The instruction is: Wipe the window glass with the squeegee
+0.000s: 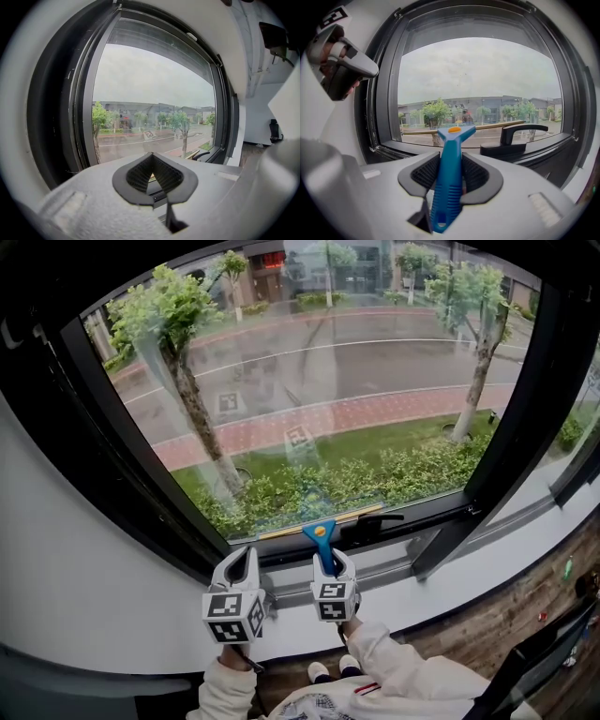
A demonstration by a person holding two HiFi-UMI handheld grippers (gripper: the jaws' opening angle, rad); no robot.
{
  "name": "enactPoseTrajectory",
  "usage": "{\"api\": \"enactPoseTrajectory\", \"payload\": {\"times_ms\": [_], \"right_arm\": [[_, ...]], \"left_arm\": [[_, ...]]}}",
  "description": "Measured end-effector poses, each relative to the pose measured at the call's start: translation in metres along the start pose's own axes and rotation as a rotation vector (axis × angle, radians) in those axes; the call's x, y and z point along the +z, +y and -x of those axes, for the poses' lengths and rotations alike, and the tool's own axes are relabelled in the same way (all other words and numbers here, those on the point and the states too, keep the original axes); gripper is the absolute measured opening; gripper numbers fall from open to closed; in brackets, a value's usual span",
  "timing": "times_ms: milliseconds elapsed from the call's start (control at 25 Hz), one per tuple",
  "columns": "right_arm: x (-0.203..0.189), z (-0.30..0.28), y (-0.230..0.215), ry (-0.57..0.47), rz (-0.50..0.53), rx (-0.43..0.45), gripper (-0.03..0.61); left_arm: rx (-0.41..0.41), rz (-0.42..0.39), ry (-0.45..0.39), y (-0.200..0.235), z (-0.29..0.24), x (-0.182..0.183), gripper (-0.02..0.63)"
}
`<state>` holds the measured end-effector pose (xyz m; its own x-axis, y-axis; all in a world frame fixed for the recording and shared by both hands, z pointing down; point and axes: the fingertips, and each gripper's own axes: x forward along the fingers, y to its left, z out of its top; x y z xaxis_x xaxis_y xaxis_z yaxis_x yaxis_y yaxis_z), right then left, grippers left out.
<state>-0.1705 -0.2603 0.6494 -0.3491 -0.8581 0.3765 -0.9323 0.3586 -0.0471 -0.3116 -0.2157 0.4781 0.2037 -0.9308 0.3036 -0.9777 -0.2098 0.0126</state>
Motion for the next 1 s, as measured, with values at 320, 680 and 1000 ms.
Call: {"api": "enactPoseTrajectory", "payload": {"times_ms": [320,680,1000], "right_arm": [[0.000,-0.002,0.014,0.001,-0.002,0.016,0.147],[-0.001,-0.005,0.029,0.005,-0.007,0.029,0.149],[-0.009,-0.012,0.046,0.021,0.004,0.051,0.149]], "left_arm": [[-0.005,0.004,0.006,0.002,-0.001,-0.004,0.002],[-0.002,0.008,0.010,0.009,0.000,-0.006,0.002],[-0.005,0.010,0.013,0.014,0.001,-0.009,0.002]]}}
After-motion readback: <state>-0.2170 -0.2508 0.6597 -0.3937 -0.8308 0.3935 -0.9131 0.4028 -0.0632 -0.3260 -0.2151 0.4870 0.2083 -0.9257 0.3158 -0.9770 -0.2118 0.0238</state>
